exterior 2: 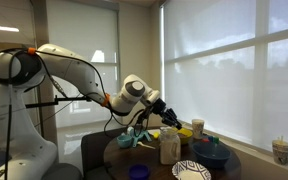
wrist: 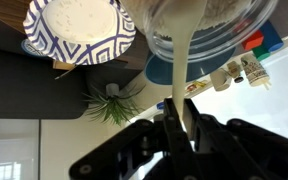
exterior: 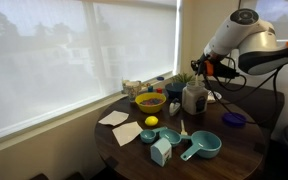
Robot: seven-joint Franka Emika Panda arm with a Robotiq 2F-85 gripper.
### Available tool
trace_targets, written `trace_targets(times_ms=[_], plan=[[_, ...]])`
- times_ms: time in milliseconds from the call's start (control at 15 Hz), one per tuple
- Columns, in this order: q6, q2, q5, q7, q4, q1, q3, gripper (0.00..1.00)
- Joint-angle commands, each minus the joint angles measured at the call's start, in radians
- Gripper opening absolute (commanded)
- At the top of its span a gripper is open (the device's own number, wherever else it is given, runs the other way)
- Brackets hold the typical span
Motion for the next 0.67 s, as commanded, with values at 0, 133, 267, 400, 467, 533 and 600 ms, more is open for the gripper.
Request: trace_targets(times_ms=[0, 133, 267, 400, 467, 533, 600], plan=[[-0.058, 0.024, 0.012, 0.067, 0.028, 0.089, -0.073, 0.03], [-0.07, 0.027, 0.014, 0.092, 0.033, 0.116, -0.098, 0.03], [-0.079, 0.028, 0.019, 0.111, 0.038, 0.137, -0.118, 0.03], [-0.086, 0.032, 0.039, 0.118, 0.043, 0.152, -0.139, 0.03], [-0.089, 0.032, 0.049, 0.124, 0.046, 0.157, -0.147, 0.03], [-0.091, 0.032, 0.062, 0.126, 0.048, 0.162, -0.154, 0.03], [-0.09, 0.031, 0.071, 0.127, 0.05, 0.164, -0.158, 0.03]])
